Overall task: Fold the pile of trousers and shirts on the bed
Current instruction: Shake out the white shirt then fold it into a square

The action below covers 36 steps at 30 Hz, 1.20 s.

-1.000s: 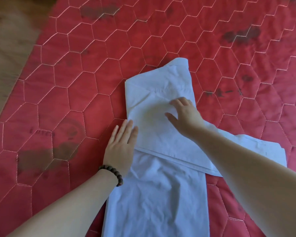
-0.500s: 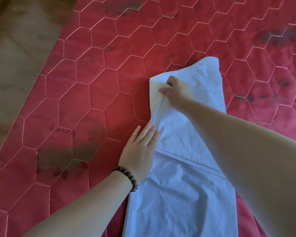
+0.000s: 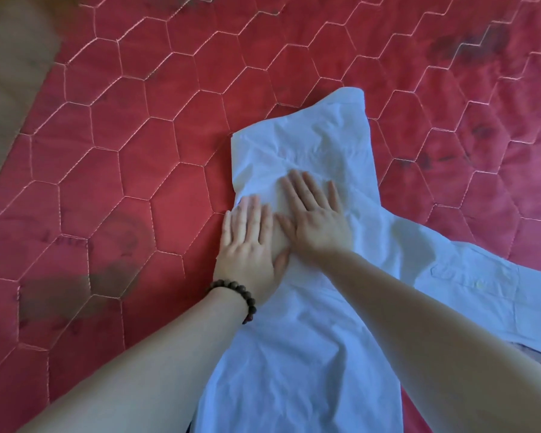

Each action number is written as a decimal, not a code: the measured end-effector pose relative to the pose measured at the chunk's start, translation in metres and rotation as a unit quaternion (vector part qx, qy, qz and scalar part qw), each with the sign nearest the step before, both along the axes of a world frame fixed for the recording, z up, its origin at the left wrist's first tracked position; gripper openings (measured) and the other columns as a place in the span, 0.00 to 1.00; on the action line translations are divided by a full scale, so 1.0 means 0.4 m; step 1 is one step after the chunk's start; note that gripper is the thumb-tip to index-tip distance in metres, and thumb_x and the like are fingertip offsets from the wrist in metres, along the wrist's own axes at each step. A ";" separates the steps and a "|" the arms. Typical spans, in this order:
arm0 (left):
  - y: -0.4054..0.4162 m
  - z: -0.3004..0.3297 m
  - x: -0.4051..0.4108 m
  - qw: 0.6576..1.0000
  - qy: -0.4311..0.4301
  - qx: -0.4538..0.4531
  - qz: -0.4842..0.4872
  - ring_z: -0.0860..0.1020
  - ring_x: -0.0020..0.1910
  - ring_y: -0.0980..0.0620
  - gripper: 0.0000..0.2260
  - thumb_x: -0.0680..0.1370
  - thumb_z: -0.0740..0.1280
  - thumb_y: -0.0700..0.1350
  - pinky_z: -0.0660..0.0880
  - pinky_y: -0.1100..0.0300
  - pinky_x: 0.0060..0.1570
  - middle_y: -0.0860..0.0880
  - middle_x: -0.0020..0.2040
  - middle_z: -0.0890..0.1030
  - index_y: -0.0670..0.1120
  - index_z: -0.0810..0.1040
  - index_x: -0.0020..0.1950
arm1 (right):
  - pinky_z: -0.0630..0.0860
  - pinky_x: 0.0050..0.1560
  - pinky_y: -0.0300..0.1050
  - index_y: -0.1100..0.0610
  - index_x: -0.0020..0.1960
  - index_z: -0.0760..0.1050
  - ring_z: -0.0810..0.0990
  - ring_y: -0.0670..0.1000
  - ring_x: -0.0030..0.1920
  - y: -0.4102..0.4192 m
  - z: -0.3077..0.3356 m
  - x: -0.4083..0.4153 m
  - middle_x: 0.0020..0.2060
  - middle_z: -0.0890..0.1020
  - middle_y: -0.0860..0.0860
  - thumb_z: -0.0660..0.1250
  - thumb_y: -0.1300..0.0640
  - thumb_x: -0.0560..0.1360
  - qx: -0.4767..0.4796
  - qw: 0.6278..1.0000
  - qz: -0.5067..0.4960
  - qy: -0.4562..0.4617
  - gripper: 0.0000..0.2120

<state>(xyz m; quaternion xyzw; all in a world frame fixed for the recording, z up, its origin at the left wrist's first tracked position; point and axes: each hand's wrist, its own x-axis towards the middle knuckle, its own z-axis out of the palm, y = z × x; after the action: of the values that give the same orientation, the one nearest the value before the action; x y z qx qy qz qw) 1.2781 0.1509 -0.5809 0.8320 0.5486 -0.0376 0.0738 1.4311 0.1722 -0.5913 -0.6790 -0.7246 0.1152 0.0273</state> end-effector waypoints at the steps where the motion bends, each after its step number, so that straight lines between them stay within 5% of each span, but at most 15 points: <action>1: 0.000 -0.003 0.002 1.000 -0.006 0.005 0.002 0.49 0.78 0.41 0.34 0.77 0.46 0.61 0.49 0.43 0.75 0.39 0.79 0.52 0.42 0.54 0.78 | 0.35 0.75 0.52 0.52 0.79 0.50 0.47 0.48 0.78 -0.011 -0.001 0.013 0.78 0.52 0.48 0.43 0.39 0.79 -0.002 1.000 -0.011 -0.016 0.31; 10: -0.019 0.025 0.069 0.995 0.075 -0.017 0.061 0.40 0.78 0.39 0.35 0.79 0.47 0.59 0.41 0.42 0.75 0.36 0.78 0.43 0.41 0.44 0.79 | 0.39 0.76 0.56 0.52 0.79 0.48 0.44 0.48 0.78 -0.244 0.016 0.236 0.78 0.47 0.47 0.42 0.38 0.79 -0.027 0.989 -0.142 -0.037 0.32; 13: -0.044 0.046 0.169 0.998 0.005 -0.027 0.058 0.39 0.78 0.42 0.33 0.79 0.54 0.54 0.36 0.46 0.75 0.37 0.78 0.43 0.38 0.48 0.78 | 0.45 0.76 0.59 0.57 0.77 0.56 0.53 0.53 0.77 -0.301 0.034 0.285 0.77 0.56 0.52 0.46 0.42 0.80 -0.014 0.991 -0.122 -0.050 0.31; 16: -0.106 0.045 0.302 0.993 -0.074 -0.052 -0.076 0.40 0.78 0.45 0.31 0.80 0.56 0.51 0.40 0.49 0.76 0.40 0.79 0.43 0.40 0.48 0.79 | 0.47 0.75 0.62 0.58 0.76 0.60 0.57 0.55 0.77 -0.328 0.039 0.322 0.76 0.60 0.55 0.49 0.45 0.80 -0.012 0.992 -0.108 -0.068 0.29; 19: -0.154 0.025 0.391 0.988 -0.015 -0.064 -0.142 0.40 0.78 0.47 0.32 0.82 0.51 0.57 0.40 0.45 0.75 0.43 0.79 0.41 0.45 0.42 0.79 | 0.44 0.76 0.59 0.51 0.78 0.50 0.49 0.51 0.78 -0.379 0.035 0.396 0.78 0.53 0.52 0.45 0.40 0.80 -0.048 0.983 -0.170 -0.053 0.30; 23: -0.174 0.006 0.422 0.993 0.045 -0.039 -0.098 0.38 0.78 0.45 0.33 0.80 0.46 0.61 0.38 0.41 0.74 0.42 0.79 0.39 0.46 0.38 0.79 | 0.39 0.76 0.54 0.45 0.78 0.42 0.42 0.48 0.78 -0.445 0.040 0.510 0.78 0.46 0.48 0.40 0.32 0.77 -0.069 0.971 -0.224 -0.049 0.33; 27: -0.164 0.013 0.462 0.992 0.015 -0.045 -0.121 0.40 0.78 0.44 0.33 0.79 0.50 0.59 0.39 0.41 0.74 0.41 0.79 0.44 0.45 0.44 0.79 | 0.41 0.74 0.60 0.46 0.77 0.55 0.53 0.52 0.76 -0.462 0.075 0.612 0.76 0.58 0.51 0.52 0.33 0.76 -0.070 0.954 -0.288 -0.049 0.34; 30: -0.160 0.005 0.481 0.982 0.009 -0.051 -0.183 0.38 0.78 0.47 0.34 0.78 0.46 0.61 0.40 0.42 0.75 0.44 0.79 0.41 0.46 0.44 0.79 | 0.60 0.67 0.59 0.53 0.67 0.68 0.66 0.58 0.65 -0.468 0.108 0.669 0.63 0.71 0.55 0.61 0.36 0.74 -0.051 0.931 -0.361 -0.035 0.28; 33: -0.171 -0.006 0.486 0.981 0.032 -0.044 -0.189 0.37 0.78 0.48 0.35 0.77 0.40 0.63 0.39 0.41 0.74 0.45 0.79 0.39 0.47 0.39 0.79 | 0.65 0.57 0.56 0.57 0.56 0.70 0.68 0.60 0.59 -0.467 0.129 0.702 0.56 0.73 0.56 0.66 0.38 0.73 -0.096 0.906 -0.412 -0.018 0.24; 36: -0.174 -0.012 0.485 0.980 0.054 -0.044 -0.184 0.35 0.77 0.48 0.34 0.75 0.36 0.64 0.39 0.39 0.73 0.46 0.78 0.35 0.48 0.29 0.74 | 0.65 0.56 0.55 0.56 0.56 0.69 0.68 0.59 0.60 -0.471 0.141 0.712 0.57 0.70 0.55 0.70 0.39 0.71 -0.097 0.883 -0.459 0.009 0.26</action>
<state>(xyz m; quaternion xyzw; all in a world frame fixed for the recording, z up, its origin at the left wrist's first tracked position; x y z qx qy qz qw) 1.4722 0.0814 -0.5857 0.9115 0.3867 -0.1200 0.0725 1.7159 -0.0162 -0.5348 -0.9337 -0.3168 0.1660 0.0179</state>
